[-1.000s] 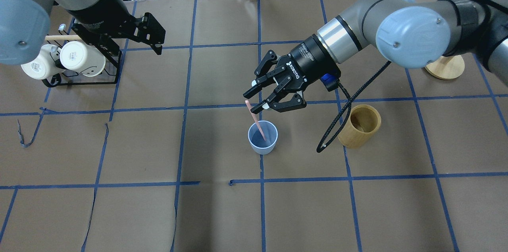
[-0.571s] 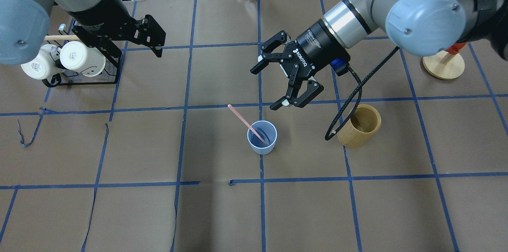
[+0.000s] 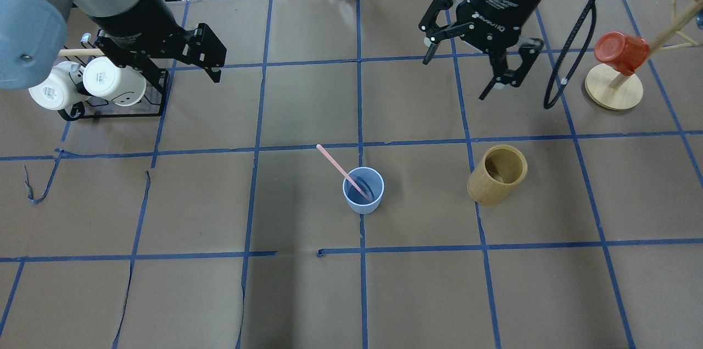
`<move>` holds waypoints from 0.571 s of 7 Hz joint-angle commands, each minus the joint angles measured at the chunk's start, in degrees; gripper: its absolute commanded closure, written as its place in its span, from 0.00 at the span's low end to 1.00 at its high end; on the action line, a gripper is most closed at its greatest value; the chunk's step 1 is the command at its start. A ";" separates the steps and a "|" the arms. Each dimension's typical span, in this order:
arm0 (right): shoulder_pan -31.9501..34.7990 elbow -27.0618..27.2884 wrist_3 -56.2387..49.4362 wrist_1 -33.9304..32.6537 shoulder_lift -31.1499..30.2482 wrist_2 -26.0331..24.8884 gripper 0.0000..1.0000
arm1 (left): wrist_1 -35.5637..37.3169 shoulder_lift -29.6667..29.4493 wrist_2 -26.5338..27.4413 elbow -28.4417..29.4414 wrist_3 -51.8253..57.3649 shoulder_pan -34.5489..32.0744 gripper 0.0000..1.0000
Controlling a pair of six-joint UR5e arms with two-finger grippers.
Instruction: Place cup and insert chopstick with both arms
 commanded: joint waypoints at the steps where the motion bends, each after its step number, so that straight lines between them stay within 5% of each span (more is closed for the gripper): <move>1: -0.10 -0.62 -22.98 -0.78 -2.62 -9.29 0.00 | -0.04 0.07 0.07 -0.03 0.00 -0.01 0.00; 4: -3.95 -0.44 -30.64 -0.51 -3.42 -11.23 0.00 | -0.04 0.07 0.07 -0.03 0.09 0.07 0.00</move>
